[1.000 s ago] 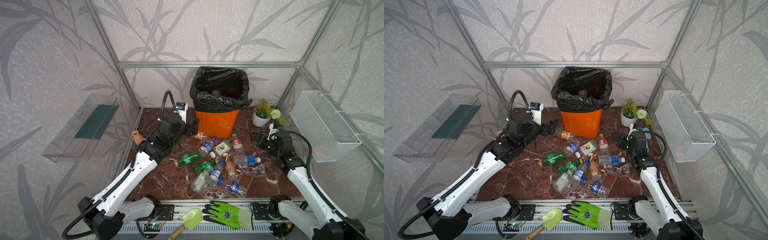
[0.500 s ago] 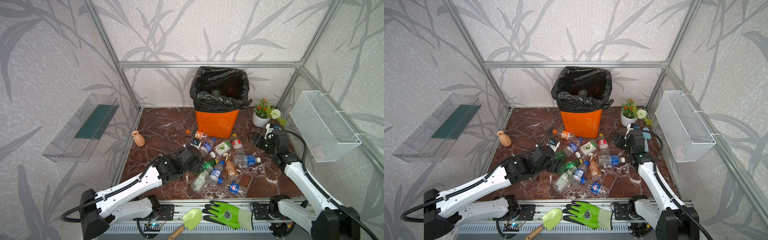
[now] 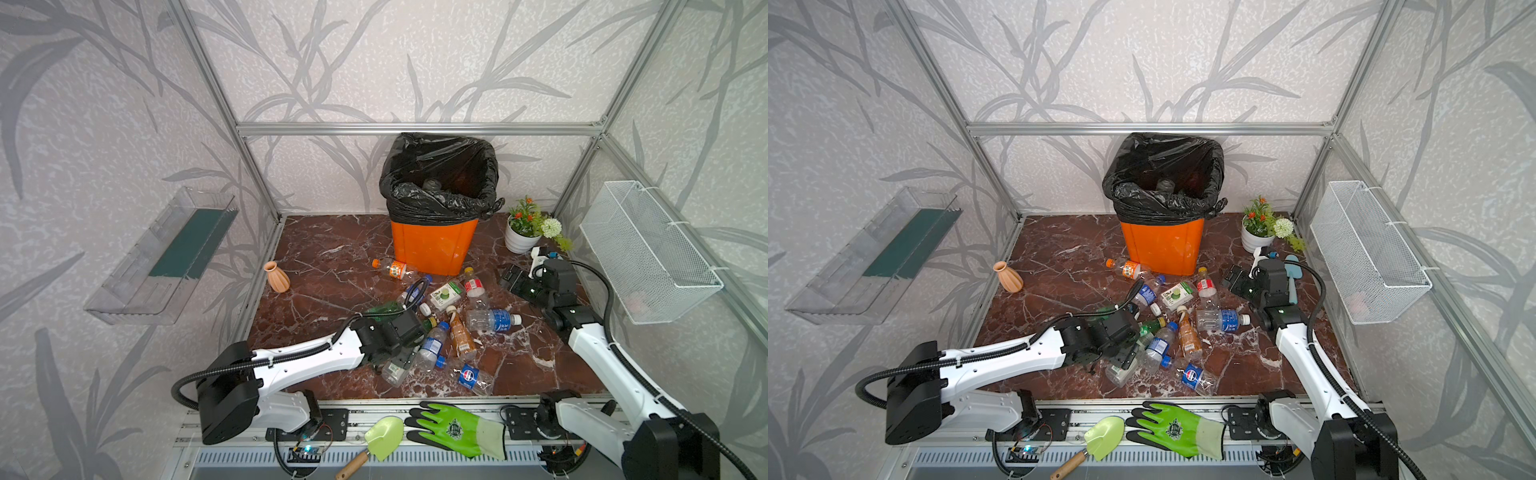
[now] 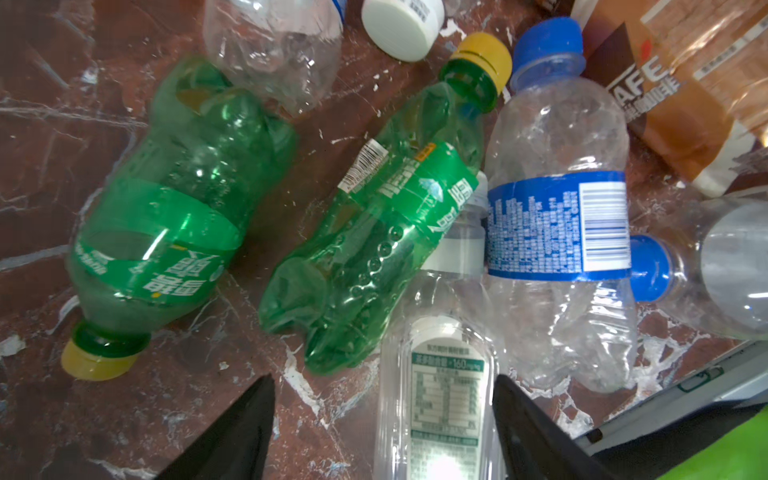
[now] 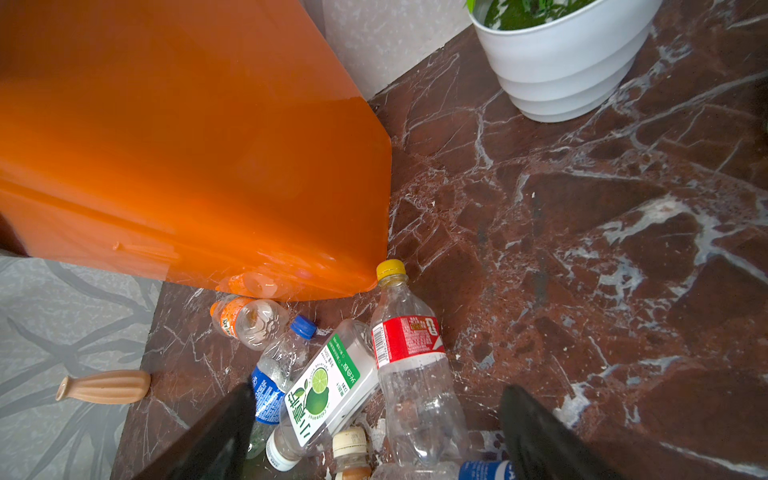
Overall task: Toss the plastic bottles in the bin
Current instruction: 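Close the left gripper on the small green-labelled clear bottle, then lift the green-labelled bottle upright and carry it over the bin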
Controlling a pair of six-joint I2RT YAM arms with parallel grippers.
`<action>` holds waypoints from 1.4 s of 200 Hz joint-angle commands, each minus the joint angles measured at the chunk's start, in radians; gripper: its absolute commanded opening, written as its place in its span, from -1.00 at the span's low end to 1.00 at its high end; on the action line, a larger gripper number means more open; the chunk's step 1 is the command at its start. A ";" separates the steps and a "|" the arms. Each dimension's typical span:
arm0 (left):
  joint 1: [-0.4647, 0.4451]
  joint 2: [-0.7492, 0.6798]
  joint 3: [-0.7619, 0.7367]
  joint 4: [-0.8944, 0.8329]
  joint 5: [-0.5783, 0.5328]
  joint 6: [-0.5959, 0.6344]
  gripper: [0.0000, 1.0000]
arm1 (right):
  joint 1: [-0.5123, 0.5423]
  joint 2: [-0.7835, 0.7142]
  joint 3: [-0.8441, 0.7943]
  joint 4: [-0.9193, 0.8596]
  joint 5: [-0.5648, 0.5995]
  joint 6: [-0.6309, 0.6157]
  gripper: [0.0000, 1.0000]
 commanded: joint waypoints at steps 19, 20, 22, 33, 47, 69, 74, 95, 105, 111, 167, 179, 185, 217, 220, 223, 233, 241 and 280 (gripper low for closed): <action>-0.016 0.065 0.027 -0.006 0.056 0.021 0.64 | -0.003 0.000 0.015 0.018 -0.006 -0.002 0.84; -0.016 0.066 0.028 -0.006 0.056 0.021 0.64 | -0.003 0.000 0.016 0.018 -0.006 -0.002 0.84; -0.016 0.071 0.030 -0.007 0.059 0.021 0.64 | -0.003 0.000 0.016 0.018 -0.006 -0.002 0.84; -0.017 0.091 0.037 -0.013 0.067 0.024 0.64 | -0.003 0.001 0.017 0.016 -0.007 -0.004 0.84; -0.019 0.112 0.042 -0.020 0.076 0.025 0.63 | -0.003 0.000 0.017 0.014 -0.005 -0.006 0.84; -0.022 0.127 0.037 -0.021 0.081 0.026 0.62 | -0.003 0.000 0.014 0.012 -0.004 -0.006 0.84; -0.022 0.130 0.036 -0.018 0.080 0.028 0.62 | -0.003 0.000 0.013 0.013 -0.004 -0.006 0.84; -0.021 0.138 0.036 -0.017 0.083 0.026 0.60 | -0.003 0.000 0.011 0.011 -0.003 -0.006 0.84; -0.021 0.143 0.034 -0.014 0.084 0.026 0.60 | -0.003 0.000 0.010 0.012 -0.003 -0.006 0.84; -0.021 0.146 0.033 -0.013 0.084 0.026 0.60 | -0.003 -0.001 0.009 0.012 -0.002 -0.006 0.84; -0.021 0.134 0.038 -0.039 0.043 0.047 0.34 | -0.003 0.000 0.008 0.013 0.007 -0.011 0.84; -0.021 0.118 0.044 -0.053 0.025 0.045 0.23 | -0.002 0.001 0.008 0.013 0.008 -0.011 0.84; -0.019 0.111 0.050 -0.060 0.019 0.047 0.18 | -0.003 0.001 0.009 0.013 0.008 -0.009 0.85; -0.019 0.043 0.087 -0.077 0.030 0.063 0.00 | -0.002 0.001 0.002 0.025 0.007 0.003 0.85; -0.019 0.032 0.090 -0.076 0.031 0.066 -0.01 | -0.003 0.001 0.000 0.027 0.006 0.003 0.85; -0.019 0.021 0.094 -0.076 0.030 0.068 -0.01 | -0.003 0.001 0.000 0.027 0.007 0.004 0.85; -0.019 -0.015 0.104 -0.077 0.024 0.073 -0.01 | -0.003 0.002 -0.001 0.030 0.008 0.006 0.85; -0.020 -0.045 0.113 -0.083 0.013 0.072 -0.01 | -0.003 0.003 -0.002 0.033 0.008 0.008 0.86; -0.009 -0.205 0.171 -0.126 -0.018 0.140 0.00 | -0.003 0.004 -0.002 0.041 0.013 0.012 0.86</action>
